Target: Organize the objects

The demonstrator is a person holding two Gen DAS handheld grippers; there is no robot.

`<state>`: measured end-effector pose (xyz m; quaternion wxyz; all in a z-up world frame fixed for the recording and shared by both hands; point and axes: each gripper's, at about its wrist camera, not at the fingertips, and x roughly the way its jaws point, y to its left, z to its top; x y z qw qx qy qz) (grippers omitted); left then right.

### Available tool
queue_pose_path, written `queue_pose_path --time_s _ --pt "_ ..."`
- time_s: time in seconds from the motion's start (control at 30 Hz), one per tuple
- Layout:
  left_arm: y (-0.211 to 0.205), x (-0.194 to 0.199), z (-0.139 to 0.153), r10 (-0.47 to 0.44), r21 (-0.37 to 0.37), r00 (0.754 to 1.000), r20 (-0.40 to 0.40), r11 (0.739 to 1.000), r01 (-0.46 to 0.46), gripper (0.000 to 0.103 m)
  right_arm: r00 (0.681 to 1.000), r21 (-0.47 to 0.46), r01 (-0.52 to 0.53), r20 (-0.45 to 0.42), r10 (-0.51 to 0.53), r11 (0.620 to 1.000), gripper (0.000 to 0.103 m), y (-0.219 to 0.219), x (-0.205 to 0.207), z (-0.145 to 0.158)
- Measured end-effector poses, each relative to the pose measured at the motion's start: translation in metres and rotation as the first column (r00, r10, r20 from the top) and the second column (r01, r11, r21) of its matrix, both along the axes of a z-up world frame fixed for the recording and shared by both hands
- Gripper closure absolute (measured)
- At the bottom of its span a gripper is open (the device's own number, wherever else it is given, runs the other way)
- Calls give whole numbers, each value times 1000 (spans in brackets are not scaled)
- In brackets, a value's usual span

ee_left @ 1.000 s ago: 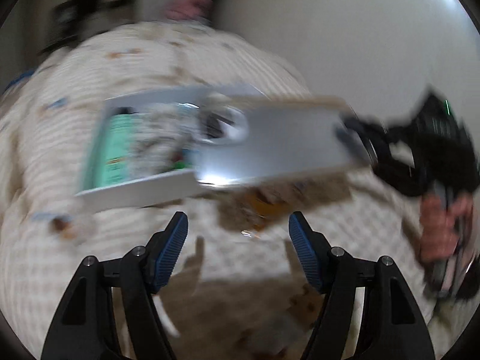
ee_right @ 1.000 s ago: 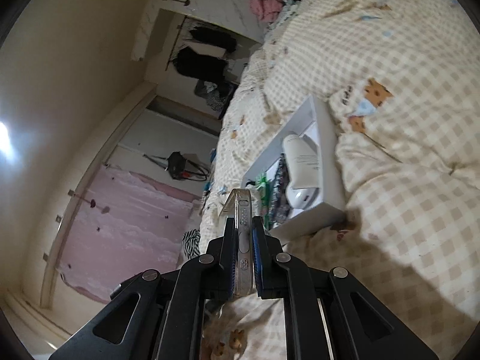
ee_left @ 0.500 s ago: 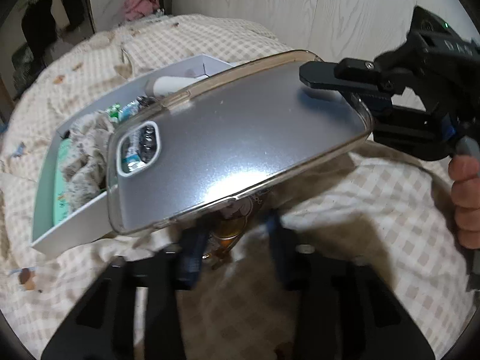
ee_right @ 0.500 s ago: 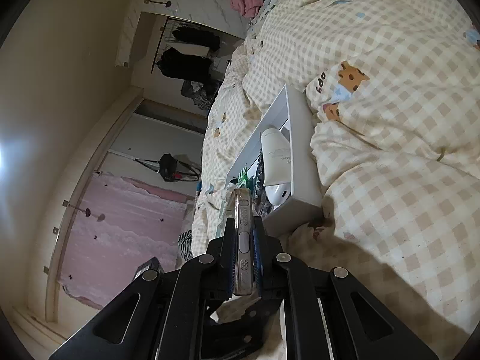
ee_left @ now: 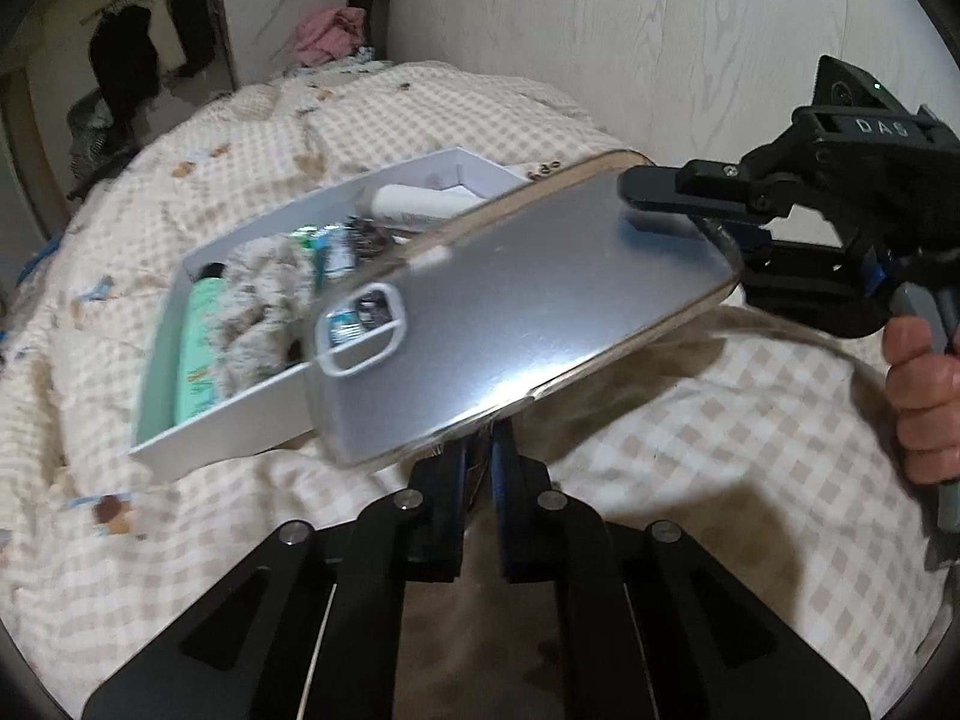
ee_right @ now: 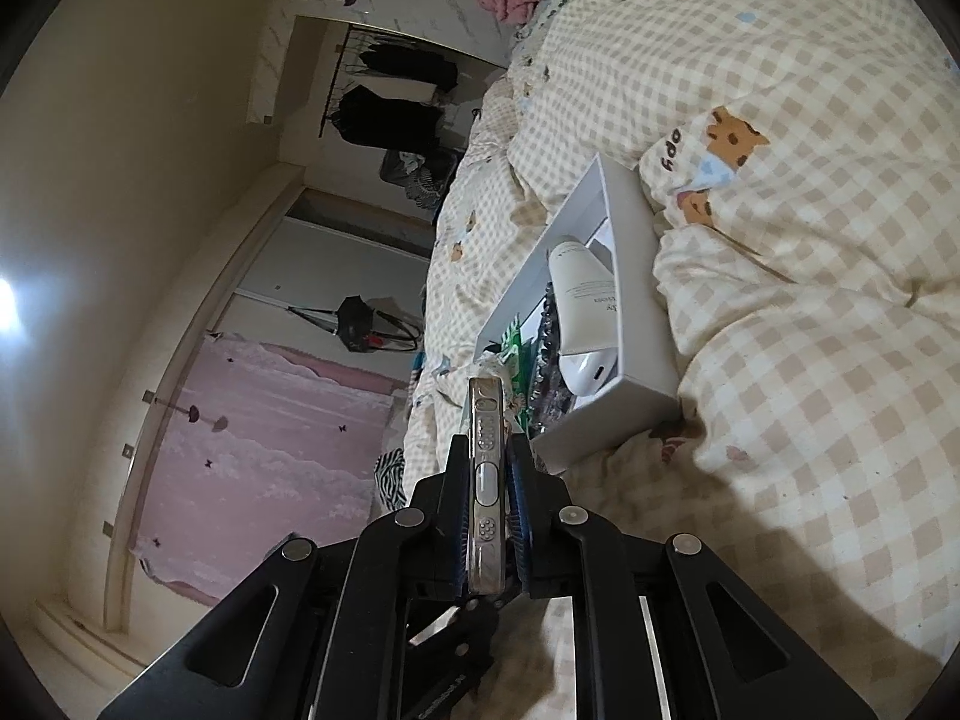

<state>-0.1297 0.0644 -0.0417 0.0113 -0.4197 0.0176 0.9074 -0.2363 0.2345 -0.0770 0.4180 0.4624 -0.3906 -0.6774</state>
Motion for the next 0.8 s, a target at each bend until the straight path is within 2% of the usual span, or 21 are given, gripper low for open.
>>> queue_pose_path --time_s 0.03,0.1,0.27,0.43,0.8 --pt "-4 2 2 25 -10 1000 -1 1000 -25 97 1000 -10 15 2 -15 1000 91 4 0 -1" --pt "-15 3 4 67 21 998 9 998 -67 97 999 -45 30 15 -29 999 91 10 -2 -2" --pt "-42 20 16 145 178 989 -29 974 -138 98 1000 -25 28 0 -28 999 93 5 2 -1" --pt "-60 36 27 201 296 976 -86 940 -168 100 999 -121 36 9 -36 992 93 8 7 -4" --pt "-83 43 28 261 411 958 -115 891 -194 101 997 -260 64 64 -49 963 93 10 6 -23"
